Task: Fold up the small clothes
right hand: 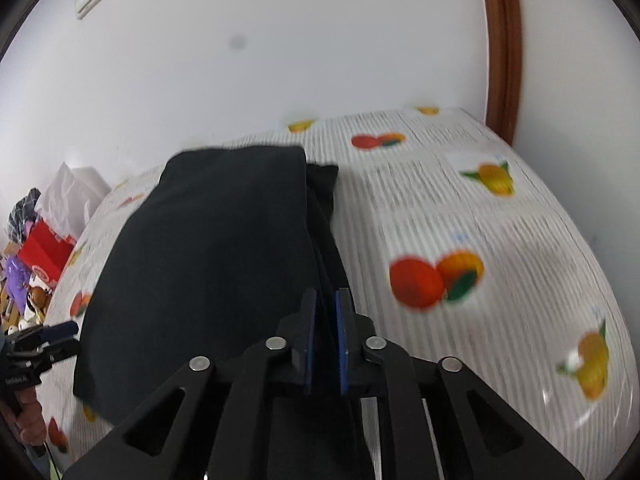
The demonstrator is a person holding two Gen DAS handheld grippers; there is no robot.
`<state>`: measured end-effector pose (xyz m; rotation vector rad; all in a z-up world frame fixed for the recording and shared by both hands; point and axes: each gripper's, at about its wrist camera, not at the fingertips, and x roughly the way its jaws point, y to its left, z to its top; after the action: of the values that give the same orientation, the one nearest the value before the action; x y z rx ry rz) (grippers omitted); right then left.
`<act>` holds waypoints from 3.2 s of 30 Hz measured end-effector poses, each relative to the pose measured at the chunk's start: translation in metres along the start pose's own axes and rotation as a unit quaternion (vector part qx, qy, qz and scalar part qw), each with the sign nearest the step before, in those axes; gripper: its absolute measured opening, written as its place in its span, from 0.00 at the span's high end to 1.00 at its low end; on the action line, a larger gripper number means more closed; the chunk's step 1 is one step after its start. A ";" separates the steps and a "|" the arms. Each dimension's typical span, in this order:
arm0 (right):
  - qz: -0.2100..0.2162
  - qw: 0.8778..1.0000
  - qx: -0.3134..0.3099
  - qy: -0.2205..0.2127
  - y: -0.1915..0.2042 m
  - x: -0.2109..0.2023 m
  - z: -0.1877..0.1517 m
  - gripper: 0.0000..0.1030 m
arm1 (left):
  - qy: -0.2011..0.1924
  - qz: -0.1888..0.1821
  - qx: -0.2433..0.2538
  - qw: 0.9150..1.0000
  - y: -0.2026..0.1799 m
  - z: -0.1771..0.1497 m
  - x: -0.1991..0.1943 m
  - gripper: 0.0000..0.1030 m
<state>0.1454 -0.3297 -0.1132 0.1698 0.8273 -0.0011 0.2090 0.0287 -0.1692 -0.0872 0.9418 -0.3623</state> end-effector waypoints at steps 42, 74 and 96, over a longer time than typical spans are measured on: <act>-0.132 0.986 -0.006 -0.106 0.062 -0.269 -0.124 0.00 | -0.153 0.115 0.014 0.982 -0.113 -0.089 -0.203 0.07; -0.150 0.984 -0.018 -0.097 0.067 -0.274 -0.136 0.00 | -0.153 0.132 0.026 0.979 -0.127 -0.096 -0.203 0.07; -0.144 0.985 -0.016 -0.098 0.064 -0.276 -0.140 0.00 | -0.151 0.133 0.025 0.979 -0.127 -0.098 -0.202 0.07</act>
<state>-0.1401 -0.2633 0.0059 0.0180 0.6490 -0.2729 -0.0108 -0.0134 -0.0411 0.0302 0.6324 -0.1186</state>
